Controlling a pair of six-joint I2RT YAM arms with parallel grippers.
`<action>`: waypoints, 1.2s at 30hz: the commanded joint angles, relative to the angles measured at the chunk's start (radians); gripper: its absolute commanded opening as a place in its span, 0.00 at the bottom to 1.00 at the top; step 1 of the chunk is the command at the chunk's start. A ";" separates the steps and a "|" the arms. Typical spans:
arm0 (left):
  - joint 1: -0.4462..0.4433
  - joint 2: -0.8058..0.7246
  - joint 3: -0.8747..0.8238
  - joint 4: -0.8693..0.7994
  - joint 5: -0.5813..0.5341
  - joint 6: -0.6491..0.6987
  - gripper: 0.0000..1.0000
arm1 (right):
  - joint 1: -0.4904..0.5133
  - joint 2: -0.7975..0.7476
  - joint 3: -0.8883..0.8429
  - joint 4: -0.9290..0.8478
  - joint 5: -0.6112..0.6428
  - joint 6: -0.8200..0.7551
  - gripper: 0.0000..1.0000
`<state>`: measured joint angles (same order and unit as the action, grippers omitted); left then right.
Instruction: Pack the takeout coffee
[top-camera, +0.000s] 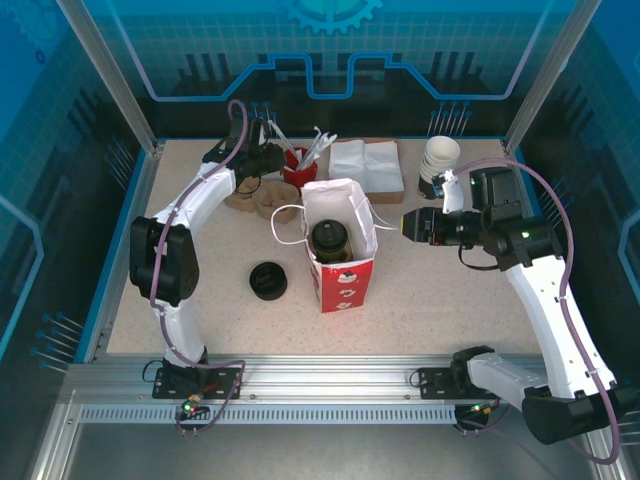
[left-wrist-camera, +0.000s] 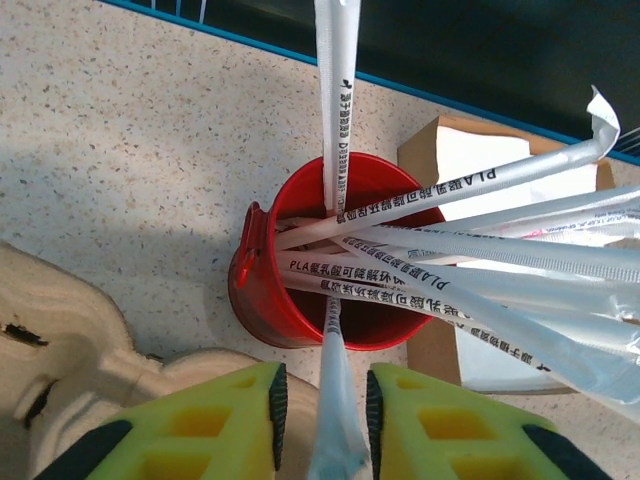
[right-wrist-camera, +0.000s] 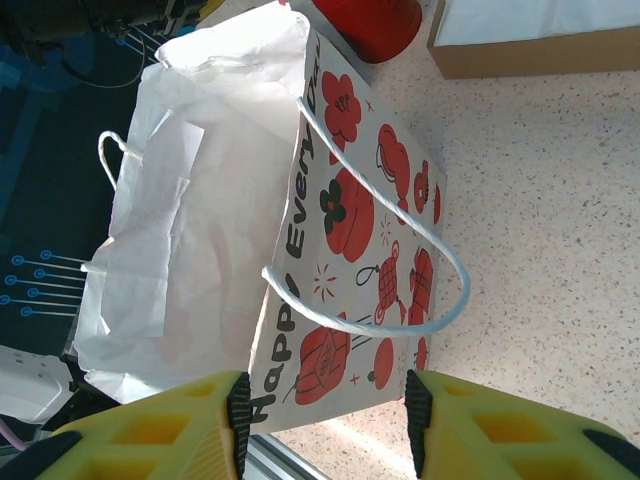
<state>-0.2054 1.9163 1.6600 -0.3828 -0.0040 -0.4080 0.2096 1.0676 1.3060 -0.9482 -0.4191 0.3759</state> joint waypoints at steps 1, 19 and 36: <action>0.003 0.014 0.021 0.017 -0.013 0.014 0.26 | 0.002 0.001 0.001 0.017 -0.001 -0.023 0.46; -0.049 -0.154 0.209 -0.262 -0.127 0.147 0.11 | -0.027 -0.014 0.037 -0.001 -0.003 -0.051 0.46; -0.097 -0.451 0.468 -0.647 -0.148 0.373 0.11 | -0.089 0.006 0.047 0.008 -0.045 -0.080 0.46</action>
<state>-0.2829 1.5410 2.1059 -0.9379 -0.1612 -0.0856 0.1398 1.0653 1.3174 -0.9493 -0.4355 0.3161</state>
